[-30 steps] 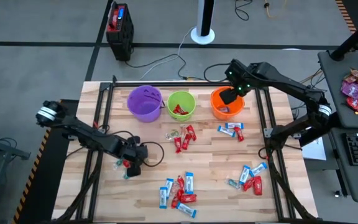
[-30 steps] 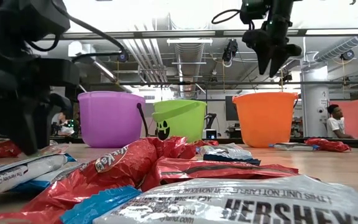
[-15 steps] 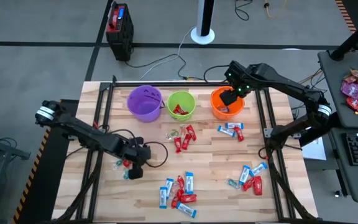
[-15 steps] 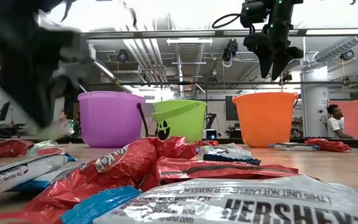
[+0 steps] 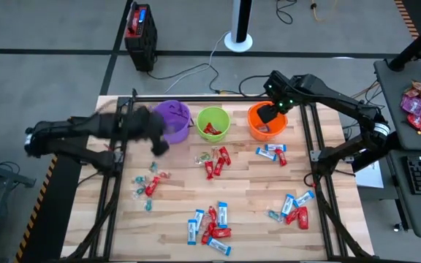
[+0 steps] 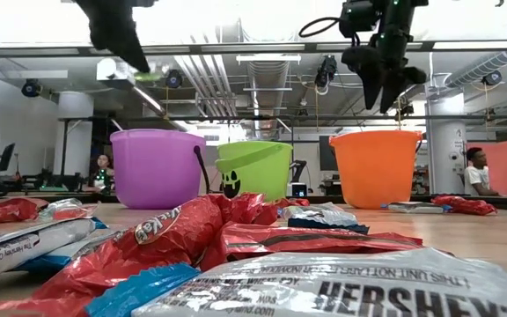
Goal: Sort candy by brand, put in halloween buckets
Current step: Put the green gummy candy into the purple bucket, then put the white chocolate bar into the orange bucket
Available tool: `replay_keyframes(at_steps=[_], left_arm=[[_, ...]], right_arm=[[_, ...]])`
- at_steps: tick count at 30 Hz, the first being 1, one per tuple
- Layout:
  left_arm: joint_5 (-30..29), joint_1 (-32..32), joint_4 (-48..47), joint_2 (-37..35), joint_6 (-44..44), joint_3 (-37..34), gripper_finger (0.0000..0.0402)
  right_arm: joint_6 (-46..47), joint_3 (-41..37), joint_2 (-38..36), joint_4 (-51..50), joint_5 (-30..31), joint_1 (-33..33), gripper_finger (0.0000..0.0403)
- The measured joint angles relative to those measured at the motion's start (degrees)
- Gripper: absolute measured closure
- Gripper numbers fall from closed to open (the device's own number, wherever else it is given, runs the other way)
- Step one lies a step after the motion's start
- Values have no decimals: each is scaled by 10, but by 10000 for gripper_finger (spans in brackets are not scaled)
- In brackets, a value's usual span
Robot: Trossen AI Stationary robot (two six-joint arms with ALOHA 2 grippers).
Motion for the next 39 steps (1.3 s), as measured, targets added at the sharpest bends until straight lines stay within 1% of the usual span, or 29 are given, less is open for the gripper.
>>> replay_keyframes(at_steps=[1,2,4,6,9,11,15,18,20,22,25,27,30,32,35,37,39], left_arm=[[9,44,1,-1,21,3,401],[36,91,4,-1,46,5,401],[108,177,8,6,86,8,401],[171,250,7,25,105,7,401],[230,315,-8,54,127,5,394],[241,331,-6,69,142,5,381],[240,333,-2,91,157,10,343],[238,332,2,98,158,16,312],[239,330,2,98,158,21,294],[255,326,1,88,157,27,282],[307,311,7,62,143,31,275],[324,292,14,43,122,32,276],[328,250,43,9,96,28,280],[326,218,63,-7,78,26,283],[310,171,98,-25,44,26,287],[286,142,115,-34,31,26,289],[253,115,124,-40,28,26,291]], right_arm=[[1,0,0,3,-3,0,209],[3,0,0,7,-6,2,209],[8,0,0,5,-17,4,209],[8,0,0,5,-22,7,209],[12,0,0,5,-29,14,209],[12,0,-3,4,-29,18,209],[28,0,-12,1,-36,28,209],[40,0,-25,-3,-55,38,209],[43,0,-35,-7,-86,50,209],[45,0,-45,-6,-138,71,209],[94,0,-53,-4,-192,127,209],[116,0,-53,5,-196,178,209],[140,0,-39,44,-191,269,209],[194,0,-18,71,-180,323,209],[351,-1,26,89,-159,379,209],[420,-1,59,113,-145,417,209],[469,-1,97,155,-139,448,209]])
